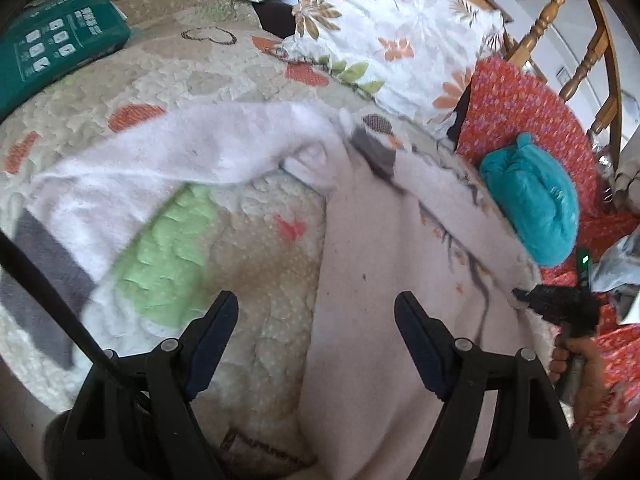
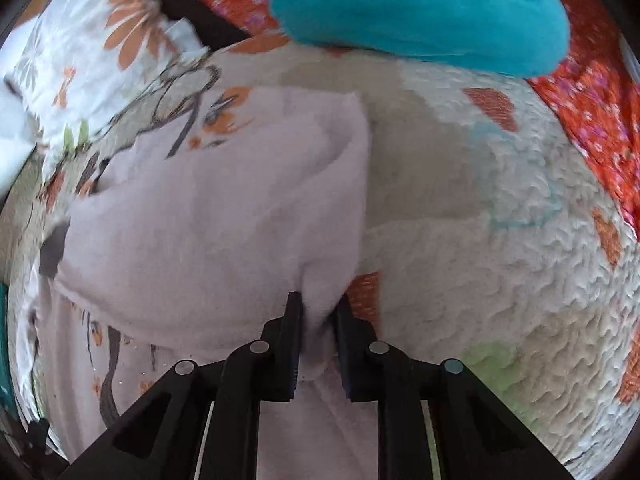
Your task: Fold small clothes
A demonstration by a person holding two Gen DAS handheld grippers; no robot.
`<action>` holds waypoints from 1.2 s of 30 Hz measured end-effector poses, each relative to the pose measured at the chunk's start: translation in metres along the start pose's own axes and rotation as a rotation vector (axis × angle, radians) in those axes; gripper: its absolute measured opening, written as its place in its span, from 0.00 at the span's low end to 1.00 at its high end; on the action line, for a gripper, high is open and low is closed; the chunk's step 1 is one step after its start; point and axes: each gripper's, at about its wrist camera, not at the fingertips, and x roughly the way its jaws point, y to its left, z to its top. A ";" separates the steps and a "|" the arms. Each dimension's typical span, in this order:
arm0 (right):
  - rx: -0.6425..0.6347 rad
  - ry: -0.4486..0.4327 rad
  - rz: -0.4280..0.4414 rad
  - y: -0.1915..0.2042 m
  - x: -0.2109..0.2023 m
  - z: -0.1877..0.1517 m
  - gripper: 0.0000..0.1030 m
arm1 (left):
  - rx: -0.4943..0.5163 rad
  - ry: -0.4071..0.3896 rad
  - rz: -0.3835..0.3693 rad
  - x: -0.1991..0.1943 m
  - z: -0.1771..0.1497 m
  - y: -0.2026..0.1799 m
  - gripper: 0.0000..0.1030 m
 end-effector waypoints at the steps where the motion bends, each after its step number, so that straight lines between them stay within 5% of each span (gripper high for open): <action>1: 0.009 -0.004 -0.032 -0.007 -0.003 0.003 0.16 | -0.009 -0.023 0.005 -0.012 0.005 0.004 0.77; 4: 0.014 -0.039 -0.068 -0.019 -0.019 0.001 0.37 | -0.035 -0.110 0.039 -0.054 0.024 0.028 0.77; 8: 0.014 -0.120 0.030 -0.025 -0.051 -0.026 0.48 | -0.082 -0.171 0.161 -0.081 0.049 0.072 0.79; 13: -0.094 -0.154 0.025 -0.015 -0.058 -0.067 0.53 | -0.140 -0.121 0.271 -0.061 0.069 0.116 0.79; 17: -0.105 -0.140 0.017 -0.007 -0.048 -0.092 0.53 | -0.132 -0.002 0.293 -0.022 0.072 0.131 0.79; 19: -0.075 -0.134 0.014 -0.013 -0.043 -0.099 0.53 | -0.127 0.051 0.327 -0.007 0.069 0.133 0.71; 21: -0.059 -0.151 -0.007 -0.019 -0.040 -0.101 0.53 | -0.097 0.040 0.398 -0.007 0.073 0.127 0.34; 22: -0.056 -0.158 0.006 -0.021 -0.040 -0.103 0.53 | -0.093 0.074 0.380 -0.006 0.079 0.126 0.04; 25: -0.099 -0.179 -0.013 -0.019 -0.041 -0.107 0.52 | -0.154 0.011 0.354 -0.032 0.100 0.124 0.05; 30: -0.150 -0.208 -0.058 -0.012 -0.042 -0.112 0.52 | -0.062 -0.265 0.409 -0.120 0.134 0.081 0.04; 32: -0.139 -0.210 -0.052 -0.013 -0.042 -0.112 0.53 | -0.030 -0.337 0.426 -0.146 0.133 0.070 0.13; 35: -0.134 -0.215 -0.052 -0.014 -0.042 -0.111 0.54 | -0.044 -0.387 0.432 -0.163 0.115 0.072 0.80; 36: -0.135 -0.216 -0.054 -0.013 -0.042 -0.111 0.55 | -0.070 -0.407 0.441 -0.164 0.107 0.080 0.84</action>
